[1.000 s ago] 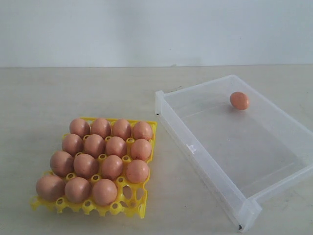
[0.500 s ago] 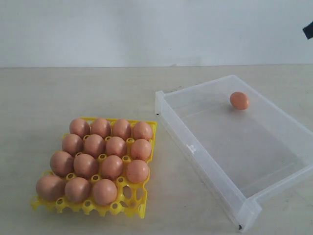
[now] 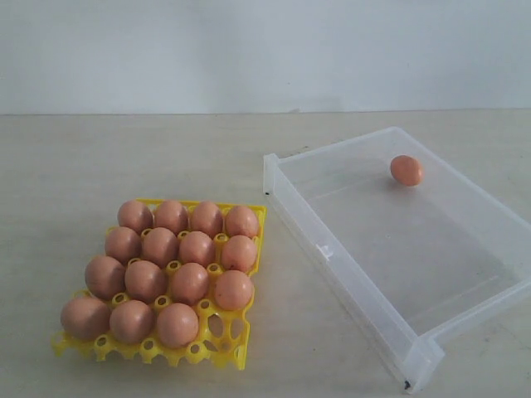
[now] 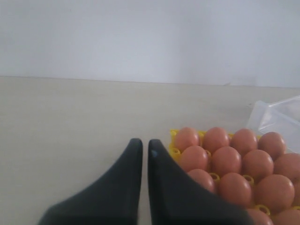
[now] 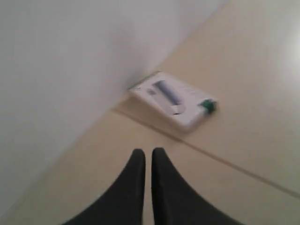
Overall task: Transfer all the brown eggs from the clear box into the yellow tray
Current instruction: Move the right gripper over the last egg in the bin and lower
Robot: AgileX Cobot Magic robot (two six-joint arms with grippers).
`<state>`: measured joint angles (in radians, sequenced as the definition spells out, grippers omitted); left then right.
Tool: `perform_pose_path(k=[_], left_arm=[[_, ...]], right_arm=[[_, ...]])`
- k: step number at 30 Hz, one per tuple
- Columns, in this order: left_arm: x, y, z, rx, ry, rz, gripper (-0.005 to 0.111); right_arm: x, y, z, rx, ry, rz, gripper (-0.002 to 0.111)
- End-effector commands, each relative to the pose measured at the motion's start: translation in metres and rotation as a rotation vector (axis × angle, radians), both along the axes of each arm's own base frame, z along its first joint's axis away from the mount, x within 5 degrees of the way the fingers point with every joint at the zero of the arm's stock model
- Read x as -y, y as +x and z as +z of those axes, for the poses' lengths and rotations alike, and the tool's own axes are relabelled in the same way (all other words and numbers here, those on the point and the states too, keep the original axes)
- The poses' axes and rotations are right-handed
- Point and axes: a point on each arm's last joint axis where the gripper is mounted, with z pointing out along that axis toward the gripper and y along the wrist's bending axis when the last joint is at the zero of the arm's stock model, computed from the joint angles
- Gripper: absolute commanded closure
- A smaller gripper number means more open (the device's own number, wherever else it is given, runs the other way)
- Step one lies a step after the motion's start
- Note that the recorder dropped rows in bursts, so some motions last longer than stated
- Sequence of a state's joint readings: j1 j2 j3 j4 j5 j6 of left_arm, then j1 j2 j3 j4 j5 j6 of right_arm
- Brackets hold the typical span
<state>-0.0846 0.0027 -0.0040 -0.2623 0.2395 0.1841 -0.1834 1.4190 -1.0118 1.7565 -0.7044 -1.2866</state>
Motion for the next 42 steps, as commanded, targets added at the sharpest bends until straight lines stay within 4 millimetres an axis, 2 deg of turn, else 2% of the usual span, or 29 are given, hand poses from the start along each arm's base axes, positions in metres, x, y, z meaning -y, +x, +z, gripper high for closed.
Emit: perform_pose_path(k=[1, 4, 5, 6, 7, 8, 9, 10, 11, 12, 13, 15, 16, 17, 18, 19, 21, 22, 24, 28, 42], left_arm=[[0.002, 0.0, -0.001, 0.004, -0.009, -0.044, 0.103], [0.002, 0.0, -0.001, 0.004, -0.009, -0.044, 0.103], [0.002, 0.0, -0.001, 0.004, -0.009, -0.044, 0.103], [0.002, 0.0, -0.001, 0.004, -0.009, -0.044, 0.103], [0.002, 0.0, -0.001, 0.004, -0.009, -0.044, 0.103], [0.002, 0.0, -0.001, 0.004, -0.009, -0.044, 0.103], [0.002, 0.0, -0.001, 0.004, -0.009, -0.044, 0.103], [0.002, 0.0, -0.001, 0.004, -0.009, -0.044, 0.103], [0.002, 0.0, -0.001, 0.004, -0.009, -0.044, 0.103], [0.002, 0.0, -0.001, 0.004, -0.009, -0.044, 0.103], [0.002, 0.0, -0.001, 0.004, -0.009, -0.044, 0.103], [0.002, 0.0, -0.001, 0.004, -0.009, -0.044, 0.103], [0.002, 0.0, -0.001, 0.004, -0.009, -0.044, 0.103], [0.002, 0.0, -0.001, 0.004, -0.009, -0.044, 0.103], [0.002, 0.0, -0.001, 0.004, -0.009, -0.044, 0.103], [0.002, 0.0, -0.001, 0.004, -0.009, -0.044, 0.103], [0.002, 0.0, -0.001, 0.004, -0.009, -0.044, 0.103], [0.002, 0.0, -0.001, 0.004, -0.009, -0.044, 0.103], [0.002, 0.0, -0.001, 0.004, -0.009, -0.044, 0.103], [0.002, 0.0, -0.001, 0.004, -0.009, -0.044, 0.103], [0.002, 0.0, -0.001, 0.004, -0.009, -0.044, 0.103]], right_arm=[[-0.009, 0.016, 0.032, 0.274, 0.155, 0.506, 0.108], [-0.013, 0.031, 0.051, 0.173, 0.118, 0.848, 0.108], [-0.019, 0.037, 0.057, 0.09, 0.063, 1.109, 0.108], [-0.024, 0.038, 0.058, 0.054, 0.047, 1.218, 0.108], [-0.032, 0.039, 0.054, -0.062, 0.078, 1.422, 0.108], [-0.036, 0.039, 0.05, -0.125, 0.142, 1.478, 0.108], [-0.038, 0.042, 0.032, -0.337, 0.298, 1.469, 0.108], [-0.038, 0.044, 0.021, -0.478, 0.328, 1.433, 0.108], [-0.04, 0.048, -0.002, -0.764, 0.339, 1.306, 0.108], [-0.042, 0.051, -0.011, -0.856, 0.32, 1.262, 0.108], [-0.059, 0.058, -0.024, -0.99, 0.265, 1.241, 0.108], [-0.1, 0.079, -0.031, -0.965, 0.085, 1.363, 0.108], [-0.126, 0.09, -0.036, -0.954, -0.061, 1.448, 0.108], [-0.144, 0.099, -0.043, -0.966, -0.204, 1.466, 0.106], [-0.155, 0.108, -0.052, -0.982, -0.3, 1.434, 0.099], [-0.161, 0.117, -0.063, -0.991, -0.325, 1.365, 0.089], [-0.16, 0.133, -0.088, -1.006, -0.221, 1.207, 0.067], [-0.16, 0.139, -0.099, -1.023, -0.166, 1.176, 0.063], [-0.164, 0.144, -0.11, -1.019, -0.102, 1.177, 0.064], [-0.173, 0.151, -0.118, -0.99, -0.029, 1.226, 0.064], [-0.169, 0.161, -0.114, -0.921, -0.101, 1.162, 0.064]])
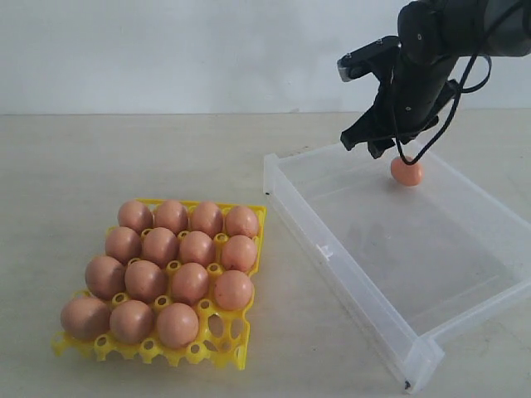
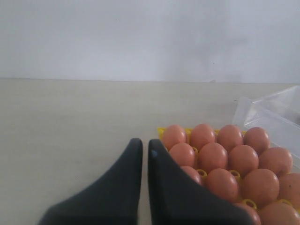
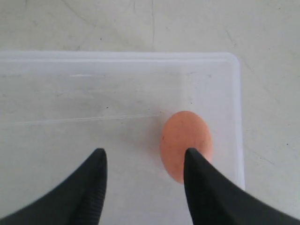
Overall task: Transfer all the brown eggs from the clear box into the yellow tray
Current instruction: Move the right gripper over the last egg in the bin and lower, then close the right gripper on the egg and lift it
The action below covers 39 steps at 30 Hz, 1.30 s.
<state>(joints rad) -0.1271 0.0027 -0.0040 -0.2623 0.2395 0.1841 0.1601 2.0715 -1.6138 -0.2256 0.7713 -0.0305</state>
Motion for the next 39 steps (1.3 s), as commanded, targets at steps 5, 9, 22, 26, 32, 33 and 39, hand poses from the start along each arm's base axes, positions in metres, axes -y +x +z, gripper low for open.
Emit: perform_pose_path(k=[5, 9, 22, 26, 32, 33, 39], left_arm=[[0.0, 0.0, -0.001, 0.004, -0.01, -0.002, 0.103], [0.0, 0.0, -0.001, 0.004, -0.01, -0.002, 0.103], [0.0, 0.0, -0.001, 0.004, -0.01, -0.002, 0.103], [0.0, 0.0, -0.001, 0.004, -0.01, -0.002, 0.103], [0.0, 0.0, -0.001, 0.004, -0.01, -0.002, 0.103], [0.0, 0.0, -0.001, 0.004, -0.01, -0.002, 0.103], [0.0, 0.0, -0.001, 0.004, -0.01, -0.002, 0.103]], right_arm=[[0.003, 0.002, 0.004, 0.027, -0.031, -0.008, 0.064], [0.002, 0.006, 0.006, 0.072, -0.003, -0.029, 0.064], [0.005, 0.006, 0.006, 0.074, -0.068, 0.027, 0.064], [0.004, 0.008, -0.007, 0.044, -0.072, 0.027, 0.064], [0.004, 0.011, -0.031, -0.009, -0.081, 0.032, 0.064], [0.004, 0.012, -0.033, -0.013, -0.084, 0.033, 0.064], [0.007, 0.013, -0.038, -0.015, -0.133, 0.043, 0.064]])
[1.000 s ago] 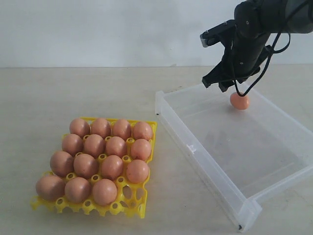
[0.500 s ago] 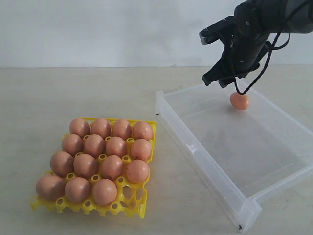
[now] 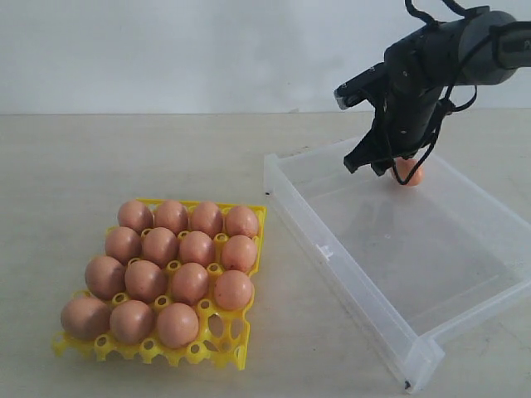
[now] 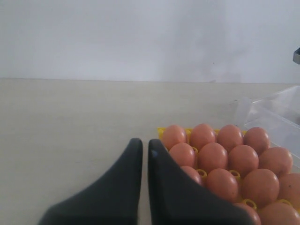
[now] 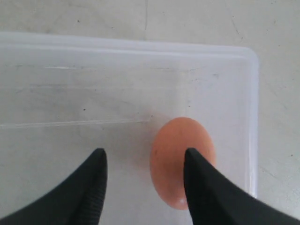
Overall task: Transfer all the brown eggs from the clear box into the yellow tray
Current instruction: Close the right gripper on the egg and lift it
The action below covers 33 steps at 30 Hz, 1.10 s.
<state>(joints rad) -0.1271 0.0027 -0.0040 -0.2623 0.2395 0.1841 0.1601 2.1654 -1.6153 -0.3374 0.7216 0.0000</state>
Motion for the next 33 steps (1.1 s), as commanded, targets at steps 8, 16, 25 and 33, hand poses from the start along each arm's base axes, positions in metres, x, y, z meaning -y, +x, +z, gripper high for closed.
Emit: perform_pose_path(k=[8, 16, 25, 33], left_arm=[[0.0, 0.0, -0.001, 0.004, -0.01, -0.002, 0.103], [0.0, 0.0, -0.001, 0.004, -0.01, -0.002, 0.103], [0.0, 0.0, -0.001, 0.004, -0.01, -0.002, 0.103], [0.0, 0.0, -0.001, 0.004, -0.01, -0.002, 0.103]], right_arm=[[0.009, 0.005, 0.0, 0.04, -0.11, -0.01, 0.064], [0.01, 0.006, -0.016, 0.007, -0.124, -0.007, 0.064], [0.01, 0.008, -0.036, -0.016, -0.133, -0.006, 0.064], [0.009, 0.01, -0.039, 0.001, -0.121, -0.014, 0.082]])
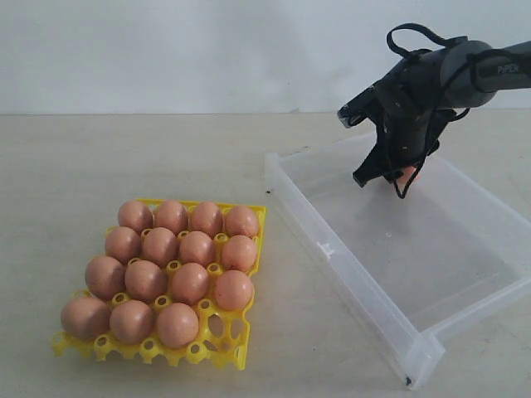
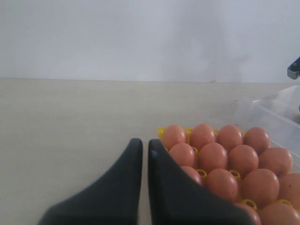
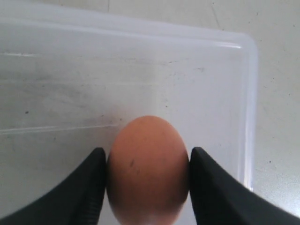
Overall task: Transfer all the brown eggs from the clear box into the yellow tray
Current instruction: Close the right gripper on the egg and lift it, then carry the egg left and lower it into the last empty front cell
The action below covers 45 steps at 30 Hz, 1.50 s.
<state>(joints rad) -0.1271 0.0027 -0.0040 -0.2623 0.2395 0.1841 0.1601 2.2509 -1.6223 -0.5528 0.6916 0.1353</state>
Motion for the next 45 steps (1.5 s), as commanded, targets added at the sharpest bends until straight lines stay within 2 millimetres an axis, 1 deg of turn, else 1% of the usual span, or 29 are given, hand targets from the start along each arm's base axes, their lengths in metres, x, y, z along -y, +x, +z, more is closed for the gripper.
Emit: perform_pose_path(k=[1, 3, 7, 9, 11, 14, 17, 18, 19, 20, 21, 22, 23, 24, 25, 26, 28, 30, 31, 32, 33, 37, 39, 42, 45], left_arm=[[0.0, 0.0, -0.001, 0.004, -0.01, -0.002, 0.103], [0.0, 0.0, -0.001, 0.004, -0.01, -0.002, 0.103], [0.0, 0.0, -0.001, 0.004, -0.01, -0.002, 0.103], [0.0, 0.0, -0.001, 0.004, -0.01, -0.002, 0.103], [0.0, 0.0, -0.001, 0.004, -0.01, -0.002, 0.103], [0.0, 0.0, -0.001, 0.004, -0.01, -0.002, 0.103], [0.0, 0.0, -0.001, 0.004, -0.01, -0.002, 0.103], [0.0, 0.0, -0.001, 0.004, -0.01, -0.002, 0.103], [0.0, 0.0, -0.001, 0.004, -0.01, -0.002, 0.103], [0.0, 0.0, -0.001, 0.004, -0.01, -0.002, 0.103], [0.0, 0.0, -0.001, 0.004, -0.01, -0.002, 0.103], [0.0, 0.0, -0.001, 0.004, -0.01, -0.002, 0.103], [0.0, 0.0, -0.001, 0.004, -0.01, -0.002, 0.103], [0.0, 0.0, -0.001, 0.004, -0.01, -0.002, 0.103], [0.0, 0.0, -0.001, 0.004, -0.01, -0.002, 0.103], [0.0, 0.0, -0.001, 0.004, -0.01, -0.002, 0.103], [0.0, 0.0, -0.001, 0.004, -0.01, -0.002, 0.103], [0.0, 0.0, -0.001, 0.004, -0.01, -0.002, 0.103], [0.0, 0.0, -0.001, 0.004, -0.01, -0.002, 0.103], [0.0, 0.0, -0.001, 0.004, -0.01, -0.002, 0.103], [0.0, 0.0, -0.001, 0.004, -0.01, -0.002, 0.103], [0.0, 0.0, -0.001, 0.004, -0.01, -0.002, 0.103], [0.0, 0.0, -0.001, 0.004, -0.01, -0.002, 0.103], [0.0, 0.0, -0.001, 0.004, -0.01, -0.002, 0.103], [0.0, 0.0, -0.001, 0.004, -0.01, -0.002, 0.103]], right_arm=[[0.0, 0.0, -0.007, -0.005, 0.01, -0.01, 0.089], [0.0, 0.0, -0.007, -0.004, 0.012, -0.014, 0.108], [0.002, -0.003, -0.008, -0.017, 0.034, -0.107, 0.108], [0.003, -0.006, -0.008, -0.026, 0.057, -0.188, 0.108], [0.002, -0.008, -0.002, -0.01, 0.096, -0.251, 0.108], [-0.002, -0.008, 0.013, 0.041, 0.18, -0.316, 0.108], [-0.008, -0.01, 0.04, 0.099, 0.303, -0.352, 0.108], [-0.013, -0.015, 0.06, 0.105, 0.389, -0.375, 0.108], [-0.015, -0.018, 0.067, 0.098, 0.417, -0.375, 0.108], [-0.018, -0.029, 0.083, 0.09, 0.474, -0.379, 0.108], [-0.018, -0.036, 0.087, 0.083, 0.488, -0.388, 0.108], [-0.016, -0.053, 0.095, 0.066, 0.508, -0.416, 0.108], [-0.015, -0.062, 0.1, 0.068, 0.522, -0.437, 0.108], [-0.015, -0.082, 0.103, 0.063, 0.561, -0.459, 0.108], [-0.015, -0.091, 0.104, 0.067, 0.577, -0.452, 0.108], [-0.014, -0.11, 0.104, 0.105, 0.613, -0.408, 0.108], [-0.01, -0.136, 0.101, 0.169, 0.623, -0.352, 0.108], [-0.005, -0.162, 0.092, 0.218, 0.616, -0.296, 0.108], [-0.003, -0.174, 0.084, 0.236, 0.608, -0.271, 0.108], [-0.002, -0.18, 0.079, 0.269, 0.608, -0.244, 0.108], [-0.001, -0.187, 0.069, 0.291, 0.608, -0.231, 0.108], [0.002, -0.2, 0.051, 0.332, 0.616, -0.223, 0.108], [0.002, -0.203, 0.048, 0.366, 0.626, -0.216, 0.108], [0.002, -0.201, 0.055, 0.462, 0.663, -0.207, 0.108], [0.002, -0.198, 0.07, 0.592, 0.734, -0.211, 0.108]])
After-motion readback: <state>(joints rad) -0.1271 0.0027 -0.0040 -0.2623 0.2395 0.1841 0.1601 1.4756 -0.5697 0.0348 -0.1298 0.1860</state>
